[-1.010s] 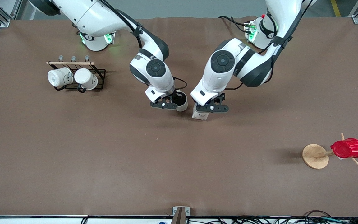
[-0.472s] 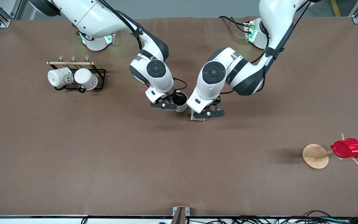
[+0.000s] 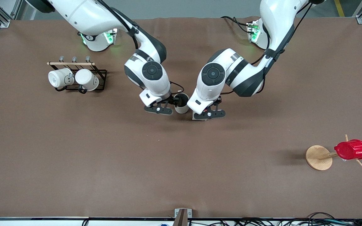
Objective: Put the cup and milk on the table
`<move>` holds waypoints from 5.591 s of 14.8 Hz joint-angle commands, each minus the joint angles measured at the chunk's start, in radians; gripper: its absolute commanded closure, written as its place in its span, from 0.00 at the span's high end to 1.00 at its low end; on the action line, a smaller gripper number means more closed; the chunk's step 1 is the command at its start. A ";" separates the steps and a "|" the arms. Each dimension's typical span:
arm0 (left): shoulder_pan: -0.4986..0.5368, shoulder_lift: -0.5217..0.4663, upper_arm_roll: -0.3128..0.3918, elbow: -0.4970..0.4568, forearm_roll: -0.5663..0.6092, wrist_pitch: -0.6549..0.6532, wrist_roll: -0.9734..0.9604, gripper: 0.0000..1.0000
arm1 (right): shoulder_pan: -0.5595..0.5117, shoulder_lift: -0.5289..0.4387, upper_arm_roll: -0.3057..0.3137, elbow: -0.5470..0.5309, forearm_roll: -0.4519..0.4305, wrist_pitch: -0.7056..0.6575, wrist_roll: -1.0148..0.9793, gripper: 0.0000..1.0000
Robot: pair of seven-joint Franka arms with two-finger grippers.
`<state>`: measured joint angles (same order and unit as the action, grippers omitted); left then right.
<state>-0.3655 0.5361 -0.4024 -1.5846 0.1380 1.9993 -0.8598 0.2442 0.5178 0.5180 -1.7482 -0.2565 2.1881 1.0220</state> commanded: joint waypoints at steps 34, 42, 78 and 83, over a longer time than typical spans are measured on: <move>-0.040 -0.008 -0.003 0.020 0.031 -0.060 -0.025 1.00 | -0.163 -0.498 -0.644 0.217 0.241 -0.610 -0.959 1.00; 0.072 -0.194 -0.004 0.009 0.022 -0.108 -0.016 1.00 | -0.163 -0.496 -0.645 0.217 0.241 -0.614 -0.959 1.00; 0.281 -0.570 0.372 -0.073 -0.201 -0.372 0.748 1.00 | -0.164 -0.498 -0.651 0.220 0.240 -0.627 -1.017 1.00; 0.275 -0.622 0.387 -0.144 -0.207 -0.306 0.742 1.00 | -0.166 -0.498 -0.651 0.220 0.241 -0.627 -1.016 1.00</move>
<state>-0.0833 -0.0145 -0.0226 -1.6441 -0.0530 1.6374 -0.1044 0.0852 0.0249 -0.1336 -1.5338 -0.0340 1.5728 0.0210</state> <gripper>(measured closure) 0.000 0.000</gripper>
